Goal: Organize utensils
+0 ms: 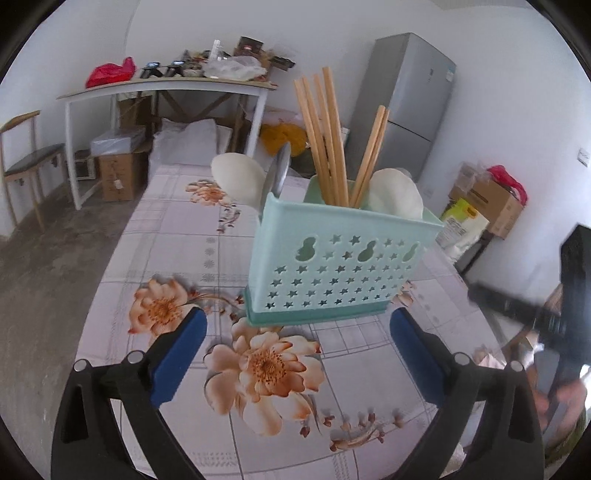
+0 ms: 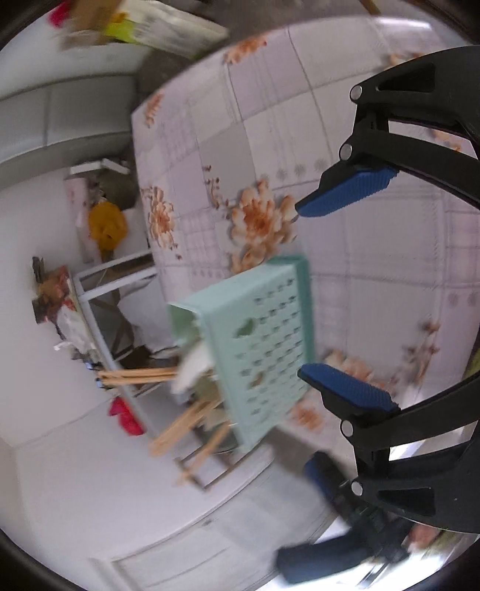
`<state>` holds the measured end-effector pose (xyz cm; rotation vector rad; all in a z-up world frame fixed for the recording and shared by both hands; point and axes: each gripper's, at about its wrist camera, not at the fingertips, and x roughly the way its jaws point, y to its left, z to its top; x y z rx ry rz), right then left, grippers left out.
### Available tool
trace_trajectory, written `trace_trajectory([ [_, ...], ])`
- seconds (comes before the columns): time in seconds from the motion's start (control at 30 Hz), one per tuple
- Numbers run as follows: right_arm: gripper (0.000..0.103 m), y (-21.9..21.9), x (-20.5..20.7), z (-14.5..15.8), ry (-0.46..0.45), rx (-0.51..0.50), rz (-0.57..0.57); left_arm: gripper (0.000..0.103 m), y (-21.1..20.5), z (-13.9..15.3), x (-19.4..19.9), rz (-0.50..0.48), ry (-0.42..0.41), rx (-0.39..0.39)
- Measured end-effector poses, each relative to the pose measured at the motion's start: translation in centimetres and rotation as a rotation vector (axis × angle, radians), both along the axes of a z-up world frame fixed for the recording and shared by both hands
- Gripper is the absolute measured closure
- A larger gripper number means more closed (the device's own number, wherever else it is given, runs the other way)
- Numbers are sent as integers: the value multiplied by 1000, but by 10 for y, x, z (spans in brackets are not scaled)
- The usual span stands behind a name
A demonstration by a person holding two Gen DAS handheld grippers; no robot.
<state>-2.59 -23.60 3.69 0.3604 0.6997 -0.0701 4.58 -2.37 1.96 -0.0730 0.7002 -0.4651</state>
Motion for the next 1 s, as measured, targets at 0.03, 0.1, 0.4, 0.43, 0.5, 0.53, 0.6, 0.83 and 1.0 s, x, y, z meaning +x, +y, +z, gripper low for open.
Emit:
trace_trajectory([
  [0.03, 20, 4, -1, -3, 6, -28, -4, 6, -2, 0, -1, 22, -4, 19],
  [0.1, 19, 12, -5, -7, 12, -89, -17, 6, -8, 0, -6, 72, -17, 73],
  [0.4, 12, 27, -10, -6, 5, -291, -66, 6, -26, 4, -15, 198, -98, 256],
  [0.43, 12, 27, -10, -6, 7, -296, -70, 6, -26, 4, -16, 210, -102, 270],
  [0.5, 12, 27, -9, -4, 12, -311, -85, 6, -26, 6, -15, 234, -95, 294],
  [0.53, 12, 26, -9, -4, 12, -315, -91, 6, -26, 7, -14, 239, -93, 298],
  [0.6, 12, 24, -9, -3, 13, -326, -109, 6, -25, 8, -14, 258, -95, 303],
  [0.83, 12, 15, -9, -3, 26, -341, -156, 6, -16, 8, -7, 325, -60, 276],
  [1.0, 12, 11, -10, -3, 35, -337, -173, 6, -10, 7, -5, 347, -42, 270],
])
